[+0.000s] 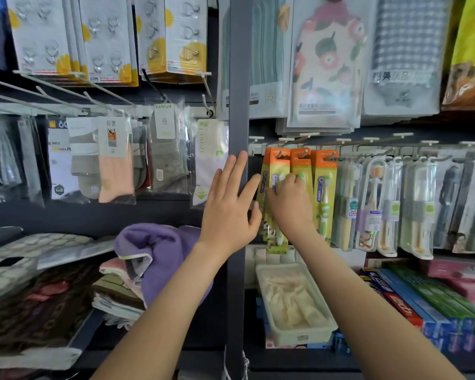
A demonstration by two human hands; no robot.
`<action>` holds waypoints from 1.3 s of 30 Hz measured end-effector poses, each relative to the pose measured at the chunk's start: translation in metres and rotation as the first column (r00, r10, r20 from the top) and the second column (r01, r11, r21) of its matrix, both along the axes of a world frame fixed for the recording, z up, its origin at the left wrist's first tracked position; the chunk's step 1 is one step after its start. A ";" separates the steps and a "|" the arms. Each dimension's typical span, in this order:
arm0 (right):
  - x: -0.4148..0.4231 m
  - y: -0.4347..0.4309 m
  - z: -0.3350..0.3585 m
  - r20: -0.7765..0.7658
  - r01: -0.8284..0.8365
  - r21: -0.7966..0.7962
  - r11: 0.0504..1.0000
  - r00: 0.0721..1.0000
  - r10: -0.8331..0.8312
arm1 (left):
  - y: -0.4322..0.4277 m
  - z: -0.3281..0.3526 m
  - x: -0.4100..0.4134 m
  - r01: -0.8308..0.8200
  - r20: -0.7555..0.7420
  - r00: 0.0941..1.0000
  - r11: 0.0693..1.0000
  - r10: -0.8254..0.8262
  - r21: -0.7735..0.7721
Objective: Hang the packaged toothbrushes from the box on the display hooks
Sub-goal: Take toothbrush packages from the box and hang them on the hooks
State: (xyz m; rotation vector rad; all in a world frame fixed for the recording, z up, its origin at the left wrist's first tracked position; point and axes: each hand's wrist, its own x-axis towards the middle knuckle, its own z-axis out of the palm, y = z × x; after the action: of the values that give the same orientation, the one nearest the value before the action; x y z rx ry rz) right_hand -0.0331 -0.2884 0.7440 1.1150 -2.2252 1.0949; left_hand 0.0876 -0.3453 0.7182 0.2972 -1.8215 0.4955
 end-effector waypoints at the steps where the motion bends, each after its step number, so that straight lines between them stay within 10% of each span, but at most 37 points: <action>1: 0.001 -0.001 -0.001 -0.004 0.007 0.002 1.000 1.000 -0.007 | 0.000 0.000 0.000 -0.005 0.005 1.000 1.000 0.005 -0.002; 15: 0.012 0.107 -0.123 -0.019 -0.189 0.100 0.977 0.981 0.192 | 0.089 -0.139 0.000 0.057 0.051 0.996 0.957 -0.075 0.286; 20: -0.015 0.184 -0.216 0.093 -0.243 0.282 0.928 0.970 0.226 | 0.167 -0.242 -0.019 0.045 0.259 0.932 0.790 -0.254 0.612; 25: -0.067 0.268 -0.336 0.249 -0.330 0.483 0.811 0.940 0.234 | 0.253 -0.335 -0.054 -0.318 0.515 0.767 0.471 -0.382 0.823; 34: -0.163 0.416 -0.596 0.583 -0.475 0.725 0.499 0.809 -0.078 | 0.368 -0.584 -0.077 -0.819 0.683 0.441 0.051 -0.582 0.572; 39: -0.182 0.445 -0.743 0.638 -0.574 0.755 0.316 0.754 -0.155 | 0.383 -0.707 -0.077 -0.902 0.692 0.311 0.028 -0.651 0.432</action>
State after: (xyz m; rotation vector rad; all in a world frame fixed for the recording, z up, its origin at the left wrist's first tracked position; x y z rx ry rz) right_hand -0.2152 0.1566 0.0006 1.7182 -3.5338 -0.0105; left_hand 0.0103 0.0379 0.0110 1.7446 -3.1453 -1.1235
